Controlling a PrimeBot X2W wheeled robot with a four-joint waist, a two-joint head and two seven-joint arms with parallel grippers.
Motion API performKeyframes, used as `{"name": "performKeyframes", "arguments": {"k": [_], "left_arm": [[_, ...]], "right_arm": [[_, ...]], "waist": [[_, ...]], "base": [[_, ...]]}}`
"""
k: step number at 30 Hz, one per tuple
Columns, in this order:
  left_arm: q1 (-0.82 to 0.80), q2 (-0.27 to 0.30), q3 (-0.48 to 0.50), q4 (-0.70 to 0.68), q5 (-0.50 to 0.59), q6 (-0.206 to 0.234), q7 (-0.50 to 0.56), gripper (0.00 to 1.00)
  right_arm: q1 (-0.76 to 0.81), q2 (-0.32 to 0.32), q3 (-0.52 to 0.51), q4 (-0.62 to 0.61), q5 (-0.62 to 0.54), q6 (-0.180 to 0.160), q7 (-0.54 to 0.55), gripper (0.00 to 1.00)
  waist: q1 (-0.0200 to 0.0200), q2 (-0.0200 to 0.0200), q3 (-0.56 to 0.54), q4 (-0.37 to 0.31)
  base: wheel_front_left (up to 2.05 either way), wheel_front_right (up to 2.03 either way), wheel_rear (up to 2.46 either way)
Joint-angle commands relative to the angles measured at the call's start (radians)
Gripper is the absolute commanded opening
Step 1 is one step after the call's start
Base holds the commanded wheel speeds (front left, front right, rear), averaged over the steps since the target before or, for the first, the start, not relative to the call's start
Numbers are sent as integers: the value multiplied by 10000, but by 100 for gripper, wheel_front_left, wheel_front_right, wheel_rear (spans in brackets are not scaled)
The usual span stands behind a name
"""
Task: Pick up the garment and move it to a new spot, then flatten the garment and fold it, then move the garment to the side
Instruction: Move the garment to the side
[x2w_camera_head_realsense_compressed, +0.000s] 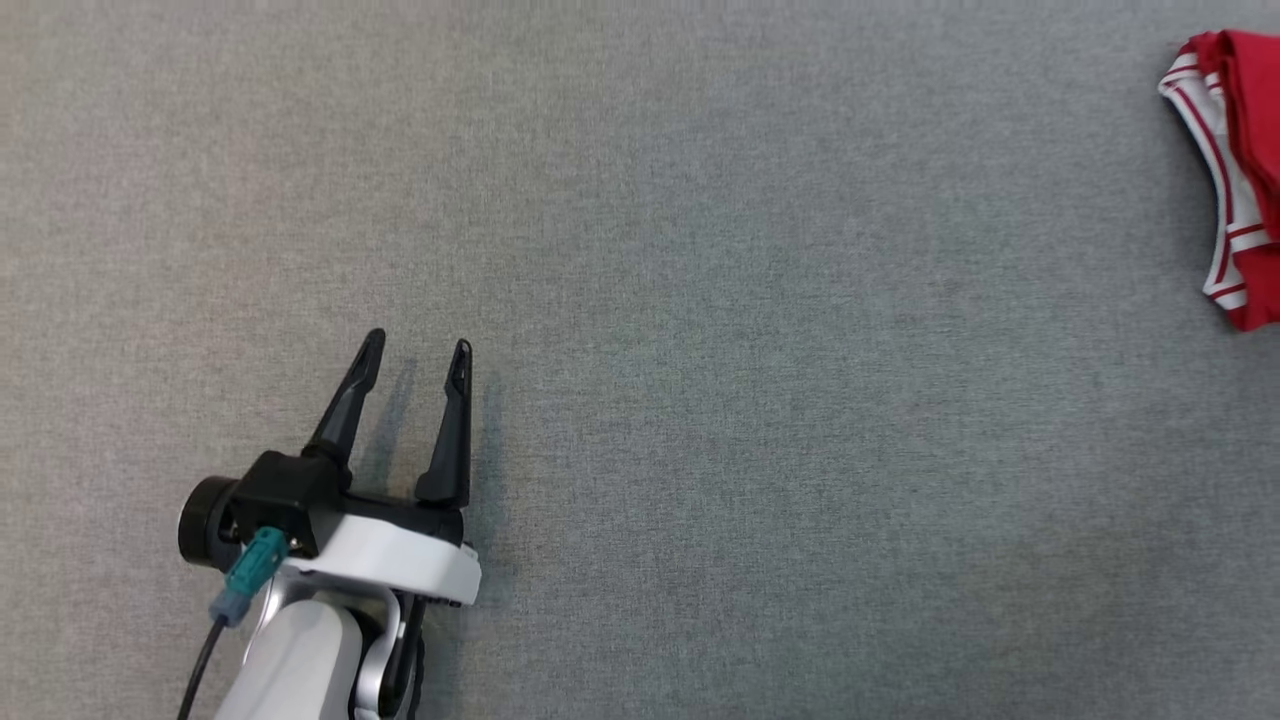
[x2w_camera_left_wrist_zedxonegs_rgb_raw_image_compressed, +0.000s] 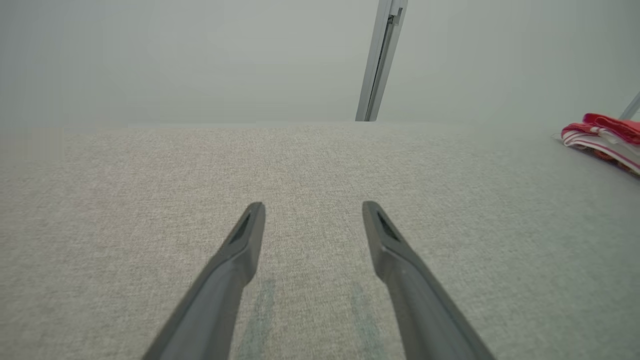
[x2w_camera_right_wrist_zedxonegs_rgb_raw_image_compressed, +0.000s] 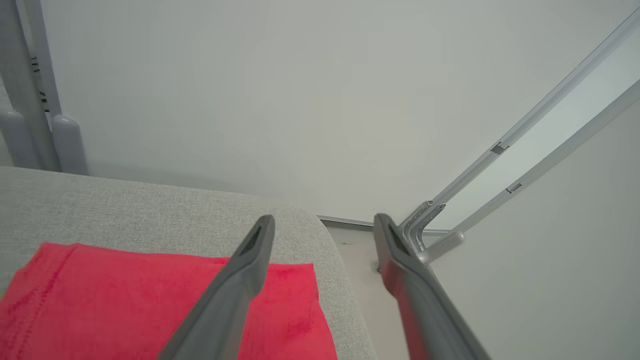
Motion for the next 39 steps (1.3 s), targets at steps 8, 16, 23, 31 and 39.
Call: {"name": "performKeyframes", "arguments": {"k": [8, 16, 23, 31, 39], "left_arm": [[-502, -64, 289, 608, -319, 96, -127, 100], [-291, -335, 519, 1464, -826, 200, -220, 100], [-37, -504, 632, 2112, -878, 490, -273, 100], [441, -510, 648, 2287, -582, 625, -282, 100], [1113, -537, 705, 1950, -391, 617, -284, 100]], "right_arm": [[511, 1165, -54, -153, 462, -3, -888, 100], [2259, 2244, 209, -1430, 1627, -3, -1042, 100], [4885, 3263, 152, -3815, 2814, -3, -1039, 100], [7597, 4458, -66, -6653, 3085, -3, -1041, 100], [9548, 5091, 216, -8618, 2873, -3, -988, 100]], "waist": [[0, 0, -1168, -239], [0, 0, -2370, -445], [0, 0, -3219, -405], [0, 0, -3720, -196], [0, 0, -4000, 42]], "base": [[0, 0, 0], [0, 0, 0], [0, 0, 0], [0, 0, 0], [0, 0, 0]]}}
